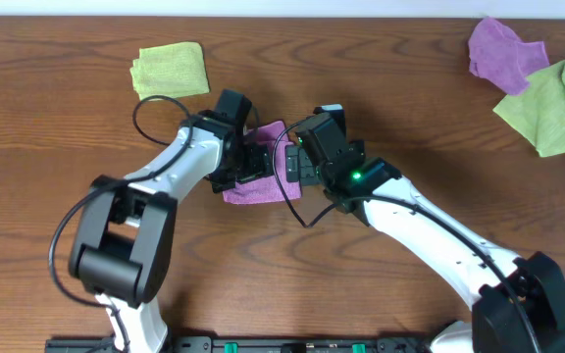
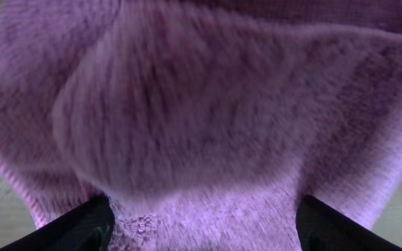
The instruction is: Fold the cloth
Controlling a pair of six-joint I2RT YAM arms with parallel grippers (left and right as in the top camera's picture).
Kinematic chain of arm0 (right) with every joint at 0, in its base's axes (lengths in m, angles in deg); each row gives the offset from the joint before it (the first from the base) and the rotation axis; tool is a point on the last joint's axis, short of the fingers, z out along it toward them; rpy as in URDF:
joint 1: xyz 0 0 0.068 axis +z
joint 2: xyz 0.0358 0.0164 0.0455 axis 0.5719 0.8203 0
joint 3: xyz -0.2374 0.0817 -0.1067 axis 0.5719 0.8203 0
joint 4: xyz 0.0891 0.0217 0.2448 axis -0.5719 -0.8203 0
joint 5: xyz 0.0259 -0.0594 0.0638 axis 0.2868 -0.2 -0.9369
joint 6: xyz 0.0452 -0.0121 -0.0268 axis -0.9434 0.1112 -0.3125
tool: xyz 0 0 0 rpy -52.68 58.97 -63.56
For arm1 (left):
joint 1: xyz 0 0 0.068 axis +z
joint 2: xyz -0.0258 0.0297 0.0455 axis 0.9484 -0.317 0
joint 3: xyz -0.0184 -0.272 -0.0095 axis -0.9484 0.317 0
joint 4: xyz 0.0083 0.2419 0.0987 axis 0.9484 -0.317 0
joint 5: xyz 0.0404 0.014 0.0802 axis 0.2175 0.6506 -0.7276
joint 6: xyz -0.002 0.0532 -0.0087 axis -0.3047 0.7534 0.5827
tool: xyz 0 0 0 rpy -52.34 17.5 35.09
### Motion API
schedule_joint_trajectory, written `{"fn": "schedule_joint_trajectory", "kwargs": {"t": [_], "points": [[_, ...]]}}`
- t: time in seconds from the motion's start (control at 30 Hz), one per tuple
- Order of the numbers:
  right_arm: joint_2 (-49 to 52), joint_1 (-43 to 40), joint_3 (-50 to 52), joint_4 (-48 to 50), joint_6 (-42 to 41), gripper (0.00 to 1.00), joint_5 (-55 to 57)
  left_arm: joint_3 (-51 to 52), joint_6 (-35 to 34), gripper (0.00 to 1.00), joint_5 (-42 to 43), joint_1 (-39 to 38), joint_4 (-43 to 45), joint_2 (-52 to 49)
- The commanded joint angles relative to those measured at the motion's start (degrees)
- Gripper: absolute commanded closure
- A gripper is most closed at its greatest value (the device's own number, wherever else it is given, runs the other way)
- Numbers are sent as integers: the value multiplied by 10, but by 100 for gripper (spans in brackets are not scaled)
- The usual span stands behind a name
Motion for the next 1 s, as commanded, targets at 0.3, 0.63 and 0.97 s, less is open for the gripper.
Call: {"fn": "schedule_joint_trajectory", "kwargs": {"t": [0.3,0.63,0.97], "points": [[-11,-4,-3,-1,18,1,-12,-91,-9,23,-12,2,-65,-10],[-11,-4,-3,0,18,1,-25,-172,2,17,-81,0,-82,-16],[-26,-11,-3,-40,-27,1,35,-172,9,17,-122,0,-90,-56]]}}
